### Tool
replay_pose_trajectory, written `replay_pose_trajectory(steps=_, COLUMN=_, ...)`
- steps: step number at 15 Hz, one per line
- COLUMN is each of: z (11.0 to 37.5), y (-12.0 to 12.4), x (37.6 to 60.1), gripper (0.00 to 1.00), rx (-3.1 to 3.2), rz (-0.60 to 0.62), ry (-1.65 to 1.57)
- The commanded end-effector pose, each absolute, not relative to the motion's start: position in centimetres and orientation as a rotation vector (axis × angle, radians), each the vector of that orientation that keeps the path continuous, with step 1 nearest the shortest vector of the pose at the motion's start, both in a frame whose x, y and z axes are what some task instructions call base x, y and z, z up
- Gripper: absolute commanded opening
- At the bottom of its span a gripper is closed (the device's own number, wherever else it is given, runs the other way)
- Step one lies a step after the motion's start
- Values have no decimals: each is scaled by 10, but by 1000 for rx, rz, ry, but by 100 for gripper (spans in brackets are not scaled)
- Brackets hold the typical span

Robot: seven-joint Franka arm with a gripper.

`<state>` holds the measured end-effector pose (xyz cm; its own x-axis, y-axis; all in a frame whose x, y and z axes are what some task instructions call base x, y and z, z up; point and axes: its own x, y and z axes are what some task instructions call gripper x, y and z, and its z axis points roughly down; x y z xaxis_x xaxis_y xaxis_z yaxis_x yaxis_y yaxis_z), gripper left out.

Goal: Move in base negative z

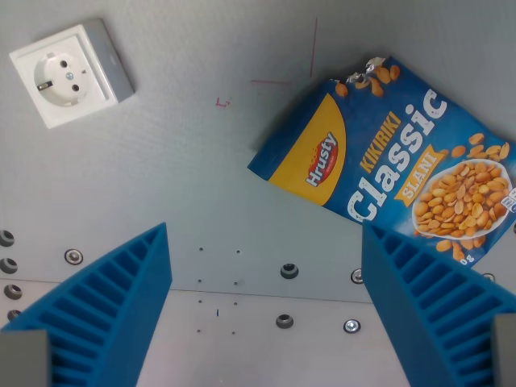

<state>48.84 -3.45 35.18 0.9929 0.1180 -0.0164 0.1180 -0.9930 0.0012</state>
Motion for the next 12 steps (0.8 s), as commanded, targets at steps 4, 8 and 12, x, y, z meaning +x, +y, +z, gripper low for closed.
replay_pose_trajectory(steps=4, z=334, y=-35, x=489, gripper=100, rx=3133, rz=-18, ry=186)
replay_pose_trajectory(steps=8, z=314, y=-35, x=490, gripper=100, rx=3133, rz=-18, ry=186)
replay_pose_trajectory(steps=12, z=294, y=-34, x=492, gripper=100, rx=3133, rz=-18, ry=186)
